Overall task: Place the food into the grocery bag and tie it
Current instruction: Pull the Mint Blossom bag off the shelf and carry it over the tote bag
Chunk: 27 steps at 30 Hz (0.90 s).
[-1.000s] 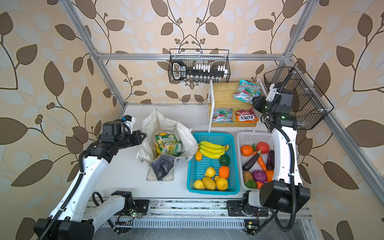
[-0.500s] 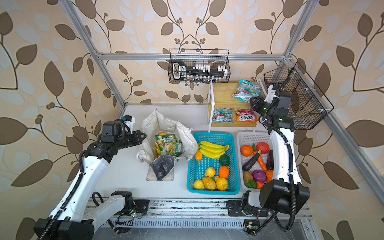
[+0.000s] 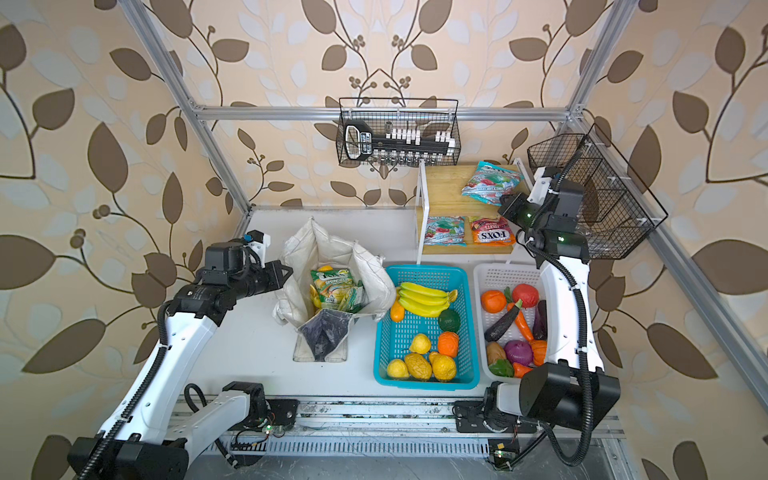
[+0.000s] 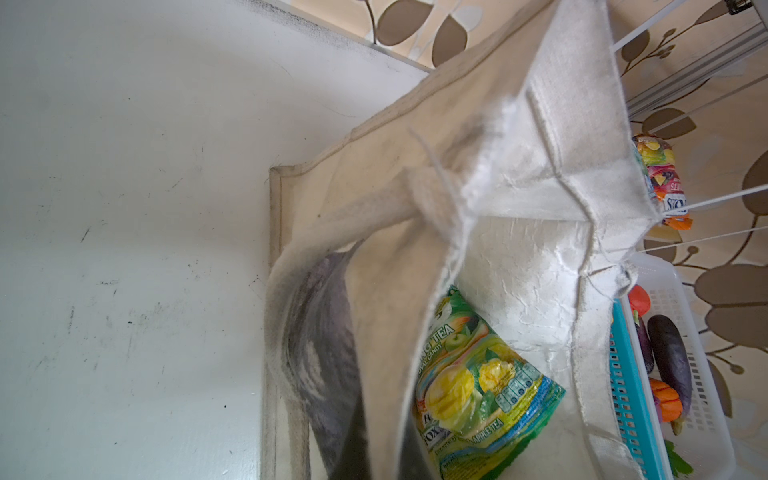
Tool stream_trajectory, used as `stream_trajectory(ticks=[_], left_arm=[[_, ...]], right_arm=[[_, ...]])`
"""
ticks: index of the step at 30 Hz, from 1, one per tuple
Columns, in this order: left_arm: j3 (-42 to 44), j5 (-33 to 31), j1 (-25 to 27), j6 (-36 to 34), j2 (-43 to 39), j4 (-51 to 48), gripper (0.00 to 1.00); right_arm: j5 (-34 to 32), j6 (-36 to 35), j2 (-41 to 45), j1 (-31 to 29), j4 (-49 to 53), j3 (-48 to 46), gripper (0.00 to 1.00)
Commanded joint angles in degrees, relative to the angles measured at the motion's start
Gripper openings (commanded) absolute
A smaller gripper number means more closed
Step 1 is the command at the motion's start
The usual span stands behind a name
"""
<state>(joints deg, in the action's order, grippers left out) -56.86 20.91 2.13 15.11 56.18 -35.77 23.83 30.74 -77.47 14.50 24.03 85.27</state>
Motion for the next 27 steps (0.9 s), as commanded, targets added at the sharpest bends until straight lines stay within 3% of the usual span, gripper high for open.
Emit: stream_trajectory(ticks=[1,18,27], left_arm=[[-1.4,1.5,-0.6,-0.9,-1.1,0.7,0.0],[-1.4,1.2,-0.6,-0.9,-1.2,0.6,0.0],[-1.3,1.7,-0.6,-0.8,-1.2,0.9,0.0]], right_arm=[[2.5,1.0,3.0,-1.2,-0.9,3.7,0.0],[0.2,-1.4,9.5,-9.3,4.7,11.4,0.0],[-5.7,-3.1,13.9,-24.0,6.6,12.5,0.0]])
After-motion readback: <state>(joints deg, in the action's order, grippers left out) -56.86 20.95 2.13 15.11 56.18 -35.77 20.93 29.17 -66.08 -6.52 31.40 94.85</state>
